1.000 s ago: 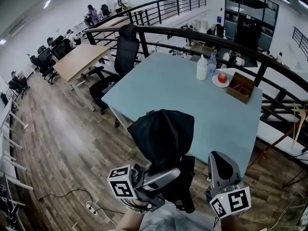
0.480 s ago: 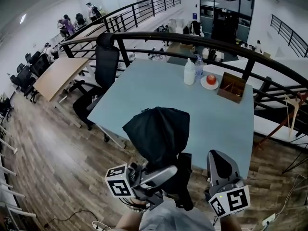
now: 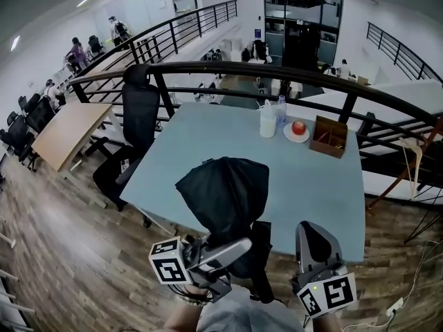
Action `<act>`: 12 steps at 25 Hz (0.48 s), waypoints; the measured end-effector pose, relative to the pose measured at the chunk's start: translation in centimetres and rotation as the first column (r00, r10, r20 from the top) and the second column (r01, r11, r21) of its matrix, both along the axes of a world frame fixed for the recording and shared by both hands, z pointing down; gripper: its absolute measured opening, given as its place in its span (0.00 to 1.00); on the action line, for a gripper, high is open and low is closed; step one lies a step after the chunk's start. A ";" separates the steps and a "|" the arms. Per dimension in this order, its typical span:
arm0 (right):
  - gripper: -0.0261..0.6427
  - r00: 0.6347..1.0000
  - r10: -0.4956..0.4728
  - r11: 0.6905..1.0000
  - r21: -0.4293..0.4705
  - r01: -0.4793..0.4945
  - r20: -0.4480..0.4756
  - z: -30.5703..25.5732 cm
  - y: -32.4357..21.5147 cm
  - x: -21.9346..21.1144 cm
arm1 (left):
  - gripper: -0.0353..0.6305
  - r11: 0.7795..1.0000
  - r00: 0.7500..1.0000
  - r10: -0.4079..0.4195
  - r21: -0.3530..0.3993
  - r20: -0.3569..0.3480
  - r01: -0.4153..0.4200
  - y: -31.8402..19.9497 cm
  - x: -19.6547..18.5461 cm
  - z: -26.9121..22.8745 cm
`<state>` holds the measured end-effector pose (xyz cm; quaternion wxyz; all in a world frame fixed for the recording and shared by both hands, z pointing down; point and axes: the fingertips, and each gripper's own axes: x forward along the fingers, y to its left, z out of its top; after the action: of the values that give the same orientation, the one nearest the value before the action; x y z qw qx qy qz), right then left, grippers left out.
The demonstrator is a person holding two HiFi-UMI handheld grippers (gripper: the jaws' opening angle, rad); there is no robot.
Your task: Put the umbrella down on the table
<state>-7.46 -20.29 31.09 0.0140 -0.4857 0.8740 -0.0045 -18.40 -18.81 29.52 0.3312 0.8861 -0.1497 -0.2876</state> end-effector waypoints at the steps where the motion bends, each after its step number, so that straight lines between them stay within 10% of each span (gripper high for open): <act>1: 0.03 1.000 0.015 1.000 0.005 -0.015 0.000 0.0 -0.2 -0.3 | 0.48 1.000 1.000 0.011 0.006 0.001 -0.011 -0.4 -0.4 0.0; 12: 0.03 0.984 0.175 0.984 0.016 -0.175 -0.019 0.5 -0.2 -1.4 | 0.48 0.991 0.991 0.131 0.015 0.003 -0.131 -2.5 -2.5 0.7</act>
<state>-8.81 -20.49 31.63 0.0092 -0.5606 0.8280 0.0080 -20.90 -21.33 30.18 0.3424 0.8969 -0.0892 -0.2652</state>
